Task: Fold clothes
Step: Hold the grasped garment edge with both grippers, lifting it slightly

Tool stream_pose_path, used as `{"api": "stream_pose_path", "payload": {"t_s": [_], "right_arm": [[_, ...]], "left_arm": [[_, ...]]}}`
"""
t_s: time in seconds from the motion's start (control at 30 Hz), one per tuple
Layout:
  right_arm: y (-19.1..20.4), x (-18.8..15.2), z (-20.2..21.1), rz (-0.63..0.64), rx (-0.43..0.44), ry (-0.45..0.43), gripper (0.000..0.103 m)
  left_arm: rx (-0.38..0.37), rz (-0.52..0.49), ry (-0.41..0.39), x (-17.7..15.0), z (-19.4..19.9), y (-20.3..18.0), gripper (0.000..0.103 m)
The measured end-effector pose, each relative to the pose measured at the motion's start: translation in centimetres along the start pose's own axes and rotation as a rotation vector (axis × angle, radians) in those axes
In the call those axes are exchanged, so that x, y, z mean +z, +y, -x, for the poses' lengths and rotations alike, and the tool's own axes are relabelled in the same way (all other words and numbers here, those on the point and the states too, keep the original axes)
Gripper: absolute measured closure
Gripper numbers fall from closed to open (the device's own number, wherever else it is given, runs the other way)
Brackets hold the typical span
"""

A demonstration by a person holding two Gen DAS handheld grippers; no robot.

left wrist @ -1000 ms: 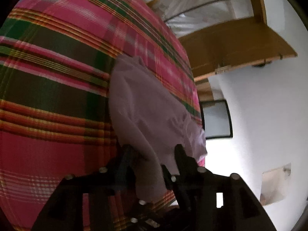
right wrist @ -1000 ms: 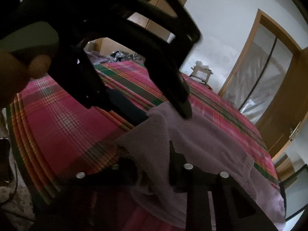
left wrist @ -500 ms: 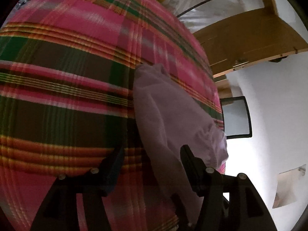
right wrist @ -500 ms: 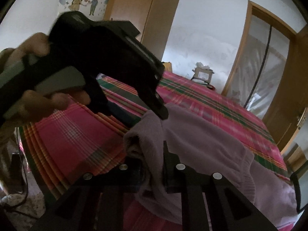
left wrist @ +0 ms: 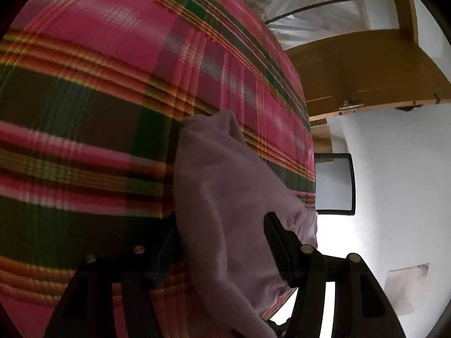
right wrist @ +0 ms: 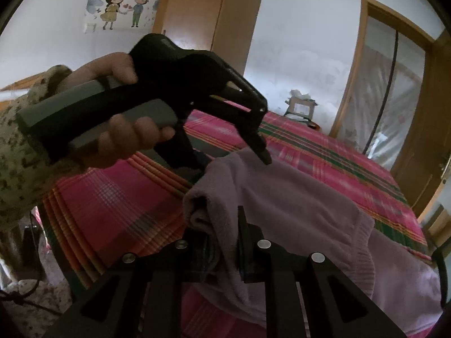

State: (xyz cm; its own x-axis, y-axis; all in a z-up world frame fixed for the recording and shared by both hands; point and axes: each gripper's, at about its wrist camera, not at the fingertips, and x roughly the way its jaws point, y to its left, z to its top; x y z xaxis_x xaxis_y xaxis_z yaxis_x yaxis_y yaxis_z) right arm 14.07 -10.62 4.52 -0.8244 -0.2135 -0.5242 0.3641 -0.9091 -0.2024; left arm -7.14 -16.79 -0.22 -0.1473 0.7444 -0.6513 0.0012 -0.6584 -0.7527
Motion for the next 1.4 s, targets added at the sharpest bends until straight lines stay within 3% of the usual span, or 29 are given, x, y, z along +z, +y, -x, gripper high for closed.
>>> {"api": "stream_pose_path", "payload": {"t_s": [0.2, 0.27, 0.33, 0.57, 0.93, 1.4], "right_arm": [[-0.3, 0.0, 0.0, -0.01, 0.013, 0.002, 0.087], [-0.3, 0.0, 0.1, -0.011, 0.014, 0.002, 0.087], [-0.3, -0.1, 0.1, -0.015, 0.015, 0.002, 0.087], [-1.3, 0.5, -0.9, -0.018, 0.023, 0.013, 0.087], [-1.6, 1.2, -2.0, -0.032, 0.069, 0.031, 0.089], [-0.2, 2.3, -2.0, -0.002, 0.091, 0.025, 0.089]], "left_arm": [[0.026, -0.015, 0.015, 0.6, -0.3, -0.2, 0.058], [0.054, -0.026, 0.011, 0.7, -0.4, -0.3, 0.071], [0.072, -0.029, 0.001, 0.8, -0.5, -0.3, 0.078], [0.027, -0.01, 0.002, 1.0, -0.6, 0.4, 0.088], [0.032, -0.101, -0.063, 0.5, 0.9, -0.6, 0.092], [-0.023, -0.113, -0.114, 0.5, 3.2, -0.1, 0.093]]}}
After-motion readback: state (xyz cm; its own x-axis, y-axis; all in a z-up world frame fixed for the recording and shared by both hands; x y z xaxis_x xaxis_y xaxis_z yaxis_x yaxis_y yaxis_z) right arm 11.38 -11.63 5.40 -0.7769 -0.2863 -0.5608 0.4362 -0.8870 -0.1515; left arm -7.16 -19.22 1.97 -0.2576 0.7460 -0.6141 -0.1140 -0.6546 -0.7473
